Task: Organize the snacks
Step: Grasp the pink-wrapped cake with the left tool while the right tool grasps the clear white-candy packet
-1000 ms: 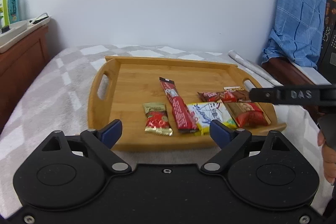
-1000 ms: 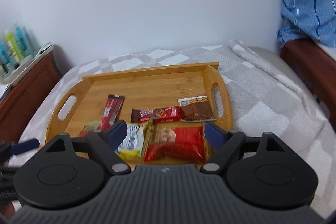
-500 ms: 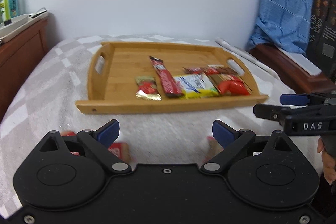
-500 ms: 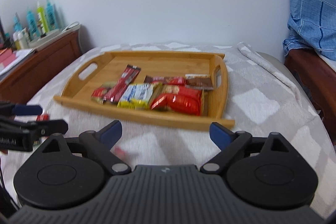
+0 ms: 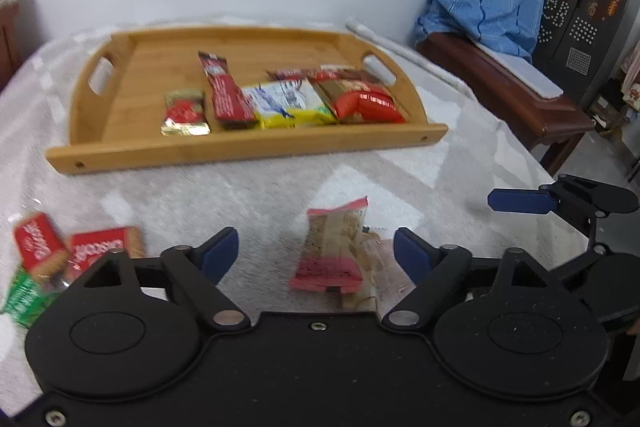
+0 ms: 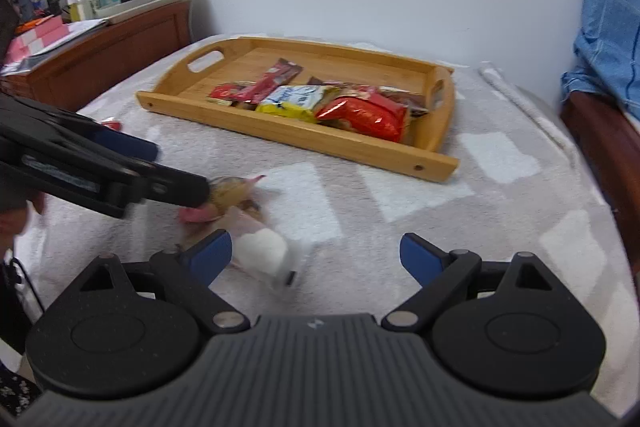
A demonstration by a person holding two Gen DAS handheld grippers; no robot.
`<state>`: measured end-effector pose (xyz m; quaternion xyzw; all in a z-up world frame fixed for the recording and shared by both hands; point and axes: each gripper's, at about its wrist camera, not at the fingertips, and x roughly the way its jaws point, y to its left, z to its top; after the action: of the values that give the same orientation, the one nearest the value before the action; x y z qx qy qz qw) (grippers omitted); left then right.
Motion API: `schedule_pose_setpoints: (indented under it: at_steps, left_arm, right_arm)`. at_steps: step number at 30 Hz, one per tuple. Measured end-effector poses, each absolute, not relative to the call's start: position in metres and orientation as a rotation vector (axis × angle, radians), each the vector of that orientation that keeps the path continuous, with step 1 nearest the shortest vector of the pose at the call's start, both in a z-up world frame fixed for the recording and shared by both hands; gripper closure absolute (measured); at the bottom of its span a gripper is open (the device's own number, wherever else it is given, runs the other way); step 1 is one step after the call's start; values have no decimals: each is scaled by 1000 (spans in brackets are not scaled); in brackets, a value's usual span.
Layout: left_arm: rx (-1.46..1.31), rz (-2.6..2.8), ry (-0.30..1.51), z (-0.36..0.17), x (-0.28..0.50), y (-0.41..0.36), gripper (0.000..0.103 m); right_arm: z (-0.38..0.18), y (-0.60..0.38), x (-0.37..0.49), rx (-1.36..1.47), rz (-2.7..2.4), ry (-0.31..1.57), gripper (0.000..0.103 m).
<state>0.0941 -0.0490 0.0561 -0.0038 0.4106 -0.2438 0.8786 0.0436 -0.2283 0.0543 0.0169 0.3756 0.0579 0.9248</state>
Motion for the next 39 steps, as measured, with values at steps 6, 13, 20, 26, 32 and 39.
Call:
schedule_pose_setpoints:
  at_steps: [6, 13, 20, 26, 32, 39]
  left_arm:
    - [-88, -524, 939, 42, 107, -54, 48]
    - [-113, -529, 954, 36, 111, -61, 70]
    - [-108, -508, 930, 39, 108, -62, 72]
    - [-93, -495, 919, 40, 106, -61, 73]
    - [-91, -501, 943, 33, 109, -63, 71]
    - [-95, -482, 930, 33, 109, -66, 76]
  right_arm:
    - [45, -221, 47, 49, 153, 792, 8]
    - [36, -215, 51, 76, 180, 810, 10]
    - [32, -214, 54, 108, 192, 827, 19]
    - [29, -213, 57, 126, 191, 829, 22]
    - [28, -208, 56, 93, 185, 824, 36]
    - [31, -210, 53, 104, 156, 807, 52]
